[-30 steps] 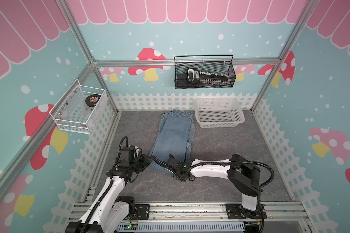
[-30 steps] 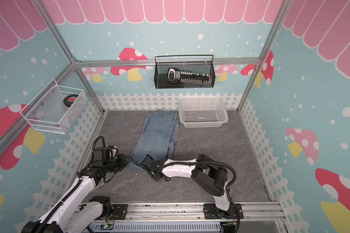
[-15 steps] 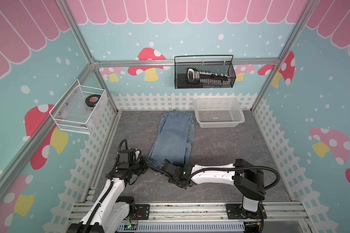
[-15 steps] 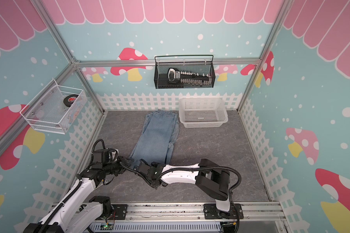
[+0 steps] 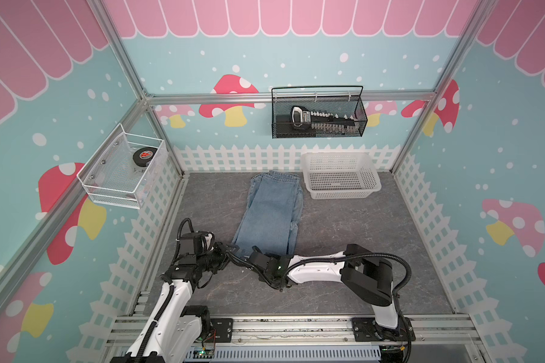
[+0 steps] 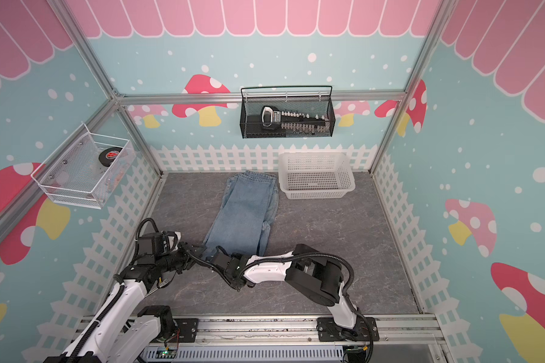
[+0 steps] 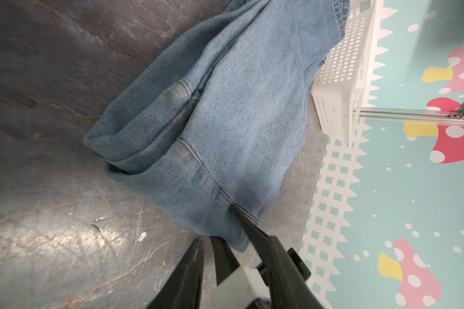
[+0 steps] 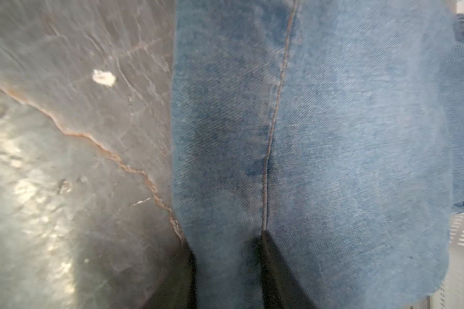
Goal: Roll up the long pants
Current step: Roll the long pant at the center of the board.
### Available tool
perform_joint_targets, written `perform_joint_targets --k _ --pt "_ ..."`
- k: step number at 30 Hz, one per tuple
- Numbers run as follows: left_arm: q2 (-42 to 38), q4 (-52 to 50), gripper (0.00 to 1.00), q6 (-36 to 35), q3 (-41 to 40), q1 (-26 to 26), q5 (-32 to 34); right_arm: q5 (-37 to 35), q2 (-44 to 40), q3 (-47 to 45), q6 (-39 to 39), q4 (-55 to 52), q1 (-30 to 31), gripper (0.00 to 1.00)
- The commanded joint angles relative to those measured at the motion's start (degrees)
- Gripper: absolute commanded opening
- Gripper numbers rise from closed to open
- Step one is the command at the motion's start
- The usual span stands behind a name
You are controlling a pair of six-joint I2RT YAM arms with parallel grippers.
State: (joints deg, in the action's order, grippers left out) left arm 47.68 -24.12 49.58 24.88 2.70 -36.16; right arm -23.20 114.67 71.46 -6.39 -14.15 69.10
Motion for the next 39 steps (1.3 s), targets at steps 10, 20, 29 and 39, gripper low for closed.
perform_joint_targets --k 10,20,29,39 --pt "-4.74 0.42 0.35 3.05 -0.86 -2.68 4.49 26.72 -10.4 0.37 4.9 -9.79 -2.66 0.0" --pt "-13.85 -4.69 0.34 7.98 0.89 -14.53 15.13 51.41 -9.09 7.24 8.69 -14.3 -10.75 0.0" --pt "-6.17 4.84 0.34 8.94 1.83 -16.63 18.62 68.88 -1.16 15.2 11.82 -18.62 -22.74 0.0" --pt "16.28 20.12 0.32 6.83 8.95 -16.98 19.92 73.62 11.94 31.09 8.59 -32.93 -29.21 0.0"
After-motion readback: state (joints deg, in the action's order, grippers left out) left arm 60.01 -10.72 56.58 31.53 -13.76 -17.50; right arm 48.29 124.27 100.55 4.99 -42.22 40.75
